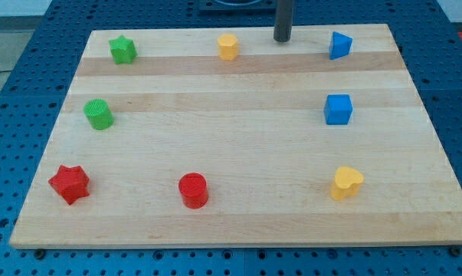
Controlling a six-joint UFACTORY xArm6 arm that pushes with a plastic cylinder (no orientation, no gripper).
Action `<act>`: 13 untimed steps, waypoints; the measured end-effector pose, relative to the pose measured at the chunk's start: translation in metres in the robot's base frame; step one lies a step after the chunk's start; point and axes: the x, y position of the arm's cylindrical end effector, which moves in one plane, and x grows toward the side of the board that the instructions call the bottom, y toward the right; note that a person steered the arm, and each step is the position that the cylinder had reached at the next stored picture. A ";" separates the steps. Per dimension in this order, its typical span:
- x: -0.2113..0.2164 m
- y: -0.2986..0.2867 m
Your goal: Move the arm above the green star
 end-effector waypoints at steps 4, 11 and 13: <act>0.033 -0.009; 0.112 0.183; 0.053 0.190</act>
